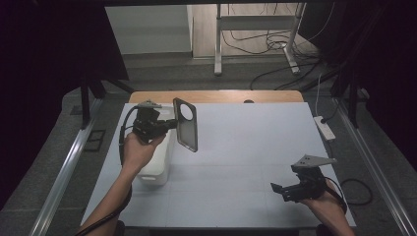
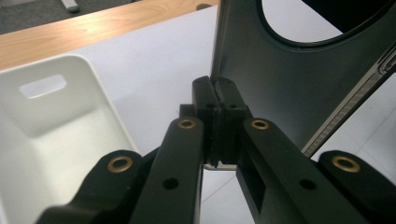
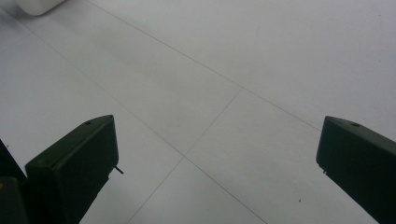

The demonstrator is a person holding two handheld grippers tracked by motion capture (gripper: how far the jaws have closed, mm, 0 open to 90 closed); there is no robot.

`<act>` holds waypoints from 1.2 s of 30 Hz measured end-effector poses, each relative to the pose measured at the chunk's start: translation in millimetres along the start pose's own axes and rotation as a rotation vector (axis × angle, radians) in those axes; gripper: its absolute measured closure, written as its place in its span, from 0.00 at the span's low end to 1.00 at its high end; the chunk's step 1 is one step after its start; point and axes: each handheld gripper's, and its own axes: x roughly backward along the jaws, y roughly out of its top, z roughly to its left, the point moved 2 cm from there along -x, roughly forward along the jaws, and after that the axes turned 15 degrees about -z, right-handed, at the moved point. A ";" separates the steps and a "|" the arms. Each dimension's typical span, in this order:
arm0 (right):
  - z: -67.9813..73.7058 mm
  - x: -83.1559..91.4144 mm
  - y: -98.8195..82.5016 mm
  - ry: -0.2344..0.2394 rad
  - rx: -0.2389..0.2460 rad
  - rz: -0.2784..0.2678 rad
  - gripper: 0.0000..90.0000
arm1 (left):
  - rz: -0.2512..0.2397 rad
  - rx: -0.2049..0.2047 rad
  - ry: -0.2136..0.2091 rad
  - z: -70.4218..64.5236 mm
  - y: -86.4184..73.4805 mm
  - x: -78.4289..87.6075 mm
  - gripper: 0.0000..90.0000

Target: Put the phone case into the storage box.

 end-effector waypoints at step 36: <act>-24.2 41.1 -19.7 -0.099 -0.116 -0.089 0.00 | -0.030 0.071 0.162 66.5 19.6 23.6 0.99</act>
